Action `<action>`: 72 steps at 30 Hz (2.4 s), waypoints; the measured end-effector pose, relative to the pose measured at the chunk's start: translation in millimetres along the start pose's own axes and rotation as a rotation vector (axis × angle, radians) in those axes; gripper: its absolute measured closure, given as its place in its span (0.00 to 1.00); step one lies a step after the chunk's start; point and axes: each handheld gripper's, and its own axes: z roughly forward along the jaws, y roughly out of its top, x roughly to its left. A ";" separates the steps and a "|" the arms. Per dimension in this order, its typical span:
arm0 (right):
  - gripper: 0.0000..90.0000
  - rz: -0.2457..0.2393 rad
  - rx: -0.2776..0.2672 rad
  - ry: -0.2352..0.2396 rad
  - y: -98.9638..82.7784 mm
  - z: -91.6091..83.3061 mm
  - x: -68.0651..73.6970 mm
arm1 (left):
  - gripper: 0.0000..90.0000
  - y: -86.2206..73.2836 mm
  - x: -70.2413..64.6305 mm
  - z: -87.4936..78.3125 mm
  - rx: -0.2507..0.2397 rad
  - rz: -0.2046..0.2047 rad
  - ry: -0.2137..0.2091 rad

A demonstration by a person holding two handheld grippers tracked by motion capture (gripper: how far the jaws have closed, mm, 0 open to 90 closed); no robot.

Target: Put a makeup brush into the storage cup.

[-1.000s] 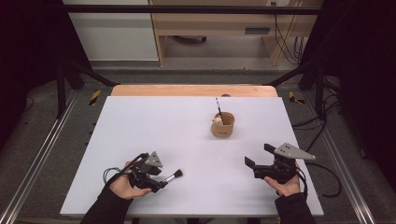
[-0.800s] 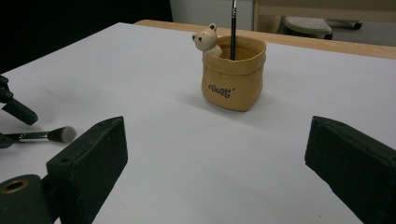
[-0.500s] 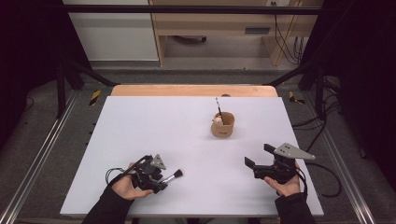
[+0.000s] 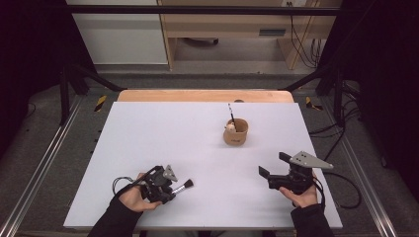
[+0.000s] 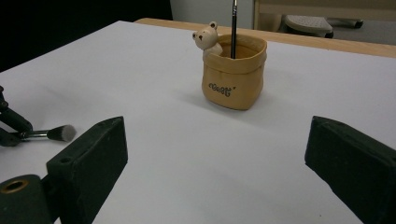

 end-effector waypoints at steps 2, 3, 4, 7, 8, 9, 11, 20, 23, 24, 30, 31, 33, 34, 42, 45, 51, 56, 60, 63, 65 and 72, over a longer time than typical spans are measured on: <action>0.07 0.002 0.001 0.001 0.0 0.0 0.3 | 0.79 0.9 -0.5 -0.2 0.012 0.005 0.003; 0.07 0.004 0.003 0.002 0.0 0.1 0.4 | 0.79 1.1 -0.3 -0.2 0.013 0.003 0.001; 0.07 0.003 0.004 0.000 0.0 0.4 0.4 | 0.80 1.2 -0.3 -0.1 0.014 0.002 0.001; 0.07 0.002 0.005 0.002 0.0 0.4 0.4 | 0.81 1.8 -1.5 0.2 0.019 -0.004 0.001; 0.07 0.000 0.005 0.003 0.0 0.3 0.3 | 0.81 2.1 -1.7 0.2 0.021 -0.003 0.001; 0.07 0.002 0.005 0.004 0.1 0.3 0.6 | 0.82 2.2 -1.9 0.3 0.021 -0.003 0.001; 0.07 0.001 0.004 0.004 0.2 0.5 0.8 | 0.83 2.5 -2.3 0.3 0.025 0.000 0.004; 0.07 0.000 0.009 0.004 0.1 1.0 0.9 | 0.86 3.3 -4.0 0.5 0.032 0.003 0.006; 0.07 0.001 0.011 0.003 0.1 1.0 0.8 | 0.86 3.5 -4.1 0.5 0.032 0.006 0.007; 0.07 0.001 0.010 0.003 0.2 0.9 0.8 | 0.86 3.7 -3.9 0.4 0.034 0.011 0.010; 0.07 0.003 0.010 0.003 0.2 0.7 0.7 | 0.86 4.0 -3.8 0.2 0.035 0.013 0.009; 0.07 0.003 0.009 0.003 0.2 0.6 0.7 | 0.87 3.9 -3.7 0.2 0.034 0.013 0.009; 0.07 0.004 0.009 0.004 0.2 0.7 0.6 | 0.87 3.6 -3.6 0.1 0.031 0.014 0.008; 0.07 0.003 0.010 0.003 0.2 0.7 0.6 | 0.87 3.4 -3.5 0.0 0.028 0.016 0.006; 0.07 0.001 0.011 0.007 0.1 0.8 0.4 | 0.88 1.5 -2.5 -2.3 0.014 0.029 0.003; 0.07 0.001 0.013 0.007 0.1 0.8 0.8 | 0.88 1.9 -3.5 -3.0 0.007 0.031 0.010; 0.07 0.000 0.011 0.007 0.0 0.7 0.4 | 0.88 2.0 -4.3 -2.2 0.014 0.041 0.005; 0.07 0.002 0.014 0.007 -0.1 1.3 1.1 | 0.87 2.5 -3.9 -2.5 0.021 0.033 -0.004; 0.07 0.000 0.013 0.008 -0.1 1.1 0.7 | 0.86 2.2 -2.8 -0.7 0.027 0.026 0.000; 0.07 0.000 0.013 0.008 0.0 1.1 0.5 | 0.84 2.3 -3.2 -0.5 0.029 0.029 0.006; 0.07 0.001 0.013 0.007 0.0 1.3 0.6 | 0.84 2.9 -3.8 -0.1 0.035 0.032 0.007; 0.07 0.000 0.011 0.009 0.6 1.4 1.2 | 0.86 8.4 -8.8 1.3 0.075 0.038 0.033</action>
